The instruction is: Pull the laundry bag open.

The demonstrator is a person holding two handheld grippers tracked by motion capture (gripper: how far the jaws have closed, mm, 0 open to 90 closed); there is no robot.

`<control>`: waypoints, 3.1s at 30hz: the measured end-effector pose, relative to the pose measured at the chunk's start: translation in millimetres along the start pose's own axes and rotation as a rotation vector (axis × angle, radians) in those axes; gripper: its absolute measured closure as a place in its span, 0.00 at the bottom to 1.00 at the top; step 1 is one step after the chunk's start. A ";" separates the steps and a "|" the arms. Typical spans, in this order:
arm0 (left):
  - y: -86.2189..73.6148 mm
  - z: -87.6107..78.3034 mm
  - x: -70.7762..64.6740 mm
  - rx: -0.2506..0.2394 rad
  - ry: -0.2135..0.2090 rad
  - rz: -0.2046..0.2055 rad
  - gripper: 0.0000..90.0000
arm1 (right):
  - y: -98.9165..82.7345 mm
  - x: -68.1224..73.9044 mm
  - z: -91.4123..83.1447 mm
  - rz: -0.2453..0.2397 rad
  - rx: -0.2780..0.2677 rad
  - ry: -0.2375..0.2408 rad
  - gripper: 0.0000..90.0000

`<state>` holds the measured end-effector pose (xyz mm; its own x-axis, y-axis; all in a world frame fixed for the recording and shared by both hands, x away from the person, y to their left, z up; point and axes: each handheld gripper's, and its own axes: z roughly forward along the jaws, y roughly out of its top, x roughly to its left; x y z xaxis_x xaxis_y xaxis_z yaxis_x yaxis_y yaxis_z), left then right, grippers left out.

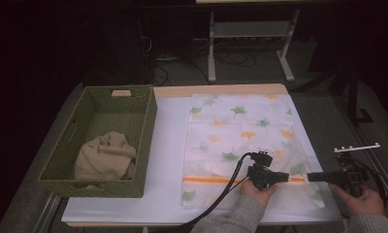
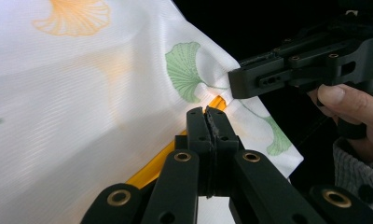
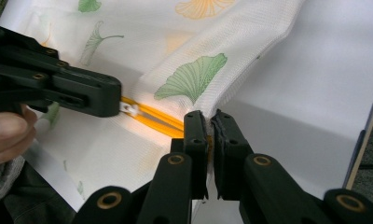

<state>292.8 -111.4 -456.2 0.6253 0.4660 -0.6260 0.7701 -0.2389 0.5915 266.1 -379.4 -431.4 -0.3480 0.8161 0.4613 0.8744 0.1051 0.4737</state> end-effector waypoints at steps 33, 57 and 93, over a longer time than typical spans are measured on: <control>-7.5 -48.6 20.3 0.033 0.026 -0.027 1.00 | -1.0 -0.5 4.9 -0.004 0.023 -0.049 0.94; -16.7 -75.2 39.0 0.012 0.030 -0.062 1.00 | -2.6 -1.9 2.9 -0.006 0.021 -0.095 0.94; -26.6 -119.7 57.1 0.002 0.068 -0.063 1.00 | -1.6 2.1 1.7 -0.018 0.015 -0.129 0.94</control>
<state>292.9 23.5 -446.8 0.5660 0.5367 -0.6258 0.8077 -0.2091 0.5512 264.5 -376.9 -432.5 -0.3182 0.8800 0.3525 0.8738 0.1281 0.4691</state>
